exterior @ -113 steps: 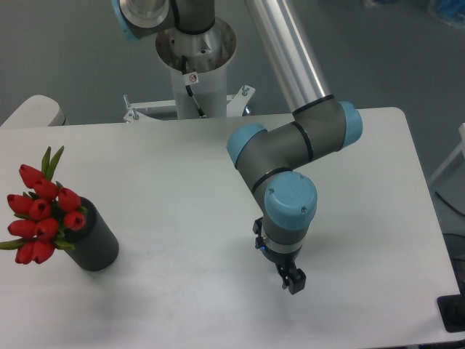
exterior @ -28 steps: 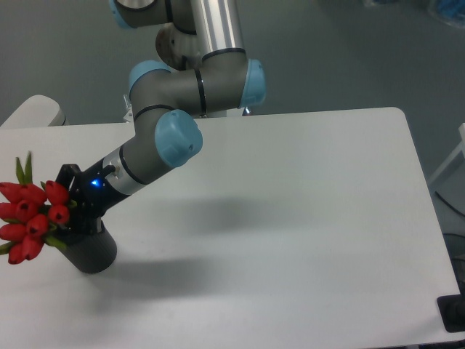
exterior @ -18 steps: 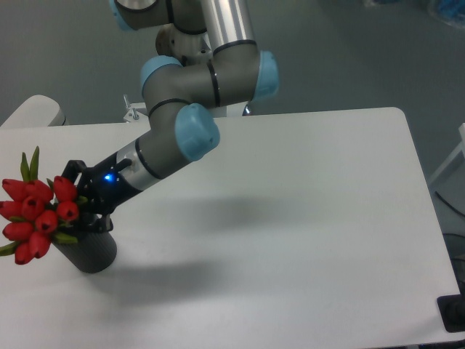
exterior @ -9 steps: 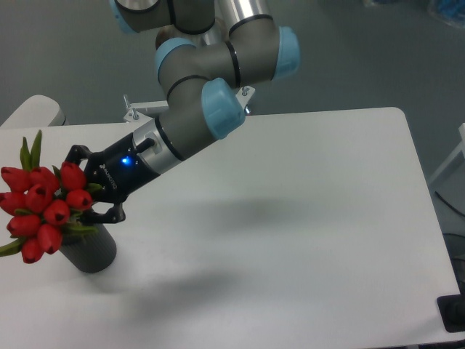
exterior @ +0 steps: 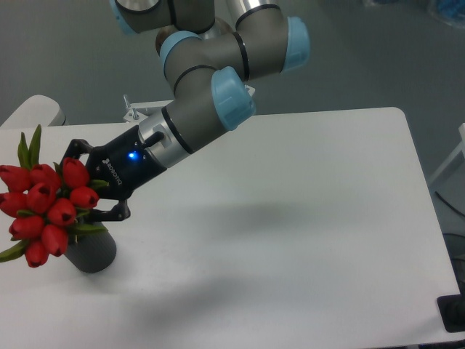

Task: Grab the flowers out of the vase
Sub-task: 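Lift the gripped tulips up and out of the grey vase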

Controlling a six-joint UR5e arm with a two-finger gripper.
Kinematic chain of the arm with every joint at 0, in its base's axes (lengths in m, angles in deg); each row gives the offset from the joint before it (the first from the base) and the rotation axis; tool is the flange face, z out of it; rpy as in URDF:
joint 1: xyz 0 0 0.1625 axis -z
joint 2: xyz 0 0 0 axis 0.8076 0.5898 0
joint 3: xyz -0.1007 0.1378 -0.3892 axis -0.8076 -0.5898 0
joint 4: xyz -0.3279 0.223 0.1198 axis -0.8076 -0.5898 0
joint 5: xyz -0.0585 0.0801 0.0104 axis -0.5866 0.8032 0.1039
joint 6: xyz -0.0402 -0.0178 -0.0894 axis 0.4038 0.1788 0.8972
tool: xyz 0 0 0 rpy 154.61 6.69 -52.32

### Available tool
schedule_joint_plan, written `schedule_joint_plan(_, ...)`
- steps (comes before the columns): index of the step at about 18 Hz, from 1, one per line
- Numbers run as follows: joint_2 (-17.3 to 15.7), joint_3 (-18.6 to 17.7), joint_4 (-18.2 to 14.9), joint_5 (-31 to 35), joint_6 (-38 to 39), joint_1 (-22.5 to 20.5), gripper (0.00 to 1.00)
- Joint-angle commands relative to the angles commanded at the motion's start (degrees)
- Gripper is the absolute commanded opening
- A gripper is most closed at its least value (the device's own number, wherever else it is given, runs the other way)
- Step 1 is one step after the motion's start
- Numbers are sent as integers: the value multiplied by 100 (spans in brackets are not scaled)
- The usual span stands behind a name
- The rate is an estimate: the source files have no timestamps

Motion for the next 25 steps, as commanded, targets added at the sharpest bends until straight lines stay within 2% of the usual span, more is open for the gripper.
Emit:
schedule_joint_plan(2,0,44,9,-62,227,-88,28)
schedule_joint_plan(9,53,562,0,-229,1037,-351,28)
schedule_joint_plan(14,62,650,9,-273,985,-483,28)
schedule_joint_plan(19,123,905,17,-255,932,-685,29)
schedule_joint_plan(23,193,1028,96,-176,503,-879,29)
schedule_joint_plan(25,202,1002,176,95,291,-923,29)
